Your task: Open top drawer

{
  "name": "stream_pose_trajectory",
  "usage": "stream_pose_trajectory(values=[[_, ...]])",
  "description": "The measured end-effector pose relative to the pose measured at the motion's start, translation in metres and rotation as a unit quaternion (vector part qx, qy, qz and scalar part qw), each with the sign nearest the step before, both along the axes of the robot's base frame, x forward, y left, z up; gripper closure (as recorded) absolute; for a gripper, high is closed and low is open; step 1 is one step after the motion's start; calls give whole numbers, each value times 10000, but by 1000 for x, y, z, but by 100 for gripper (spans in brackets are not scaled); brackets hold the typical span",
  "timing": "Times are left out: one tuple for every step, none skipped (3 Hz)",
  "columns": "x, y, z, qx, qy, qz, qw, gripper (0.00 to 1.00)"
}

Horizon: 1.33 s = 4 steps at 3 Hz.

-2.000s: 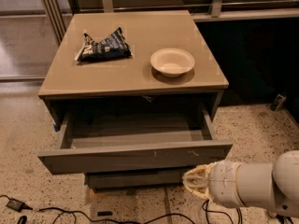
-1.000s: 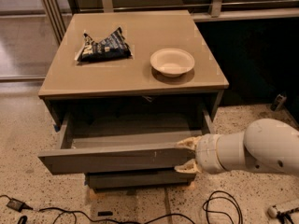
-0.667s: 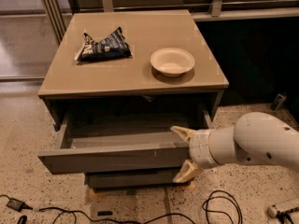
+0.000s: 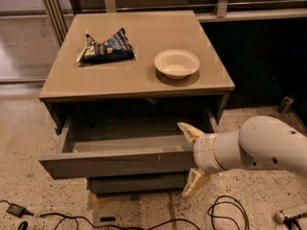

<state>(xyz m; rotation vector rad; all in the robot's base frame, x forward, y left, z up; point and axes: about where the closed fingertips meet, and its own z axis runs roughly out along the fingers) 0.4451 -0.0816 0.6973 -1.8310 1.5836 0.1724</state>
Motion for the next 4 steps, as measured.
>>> stream_pose_trajectory(values=[[9, 7, -9, -30, 58, 84, 9999, 0], [22, 17, -29, -90, 226, 188, 9995, 0], [23, 19, -31, -96, 244, 218, 9994, 0], [23, 19, -31, -96, 244, 219, 9994, 13]])
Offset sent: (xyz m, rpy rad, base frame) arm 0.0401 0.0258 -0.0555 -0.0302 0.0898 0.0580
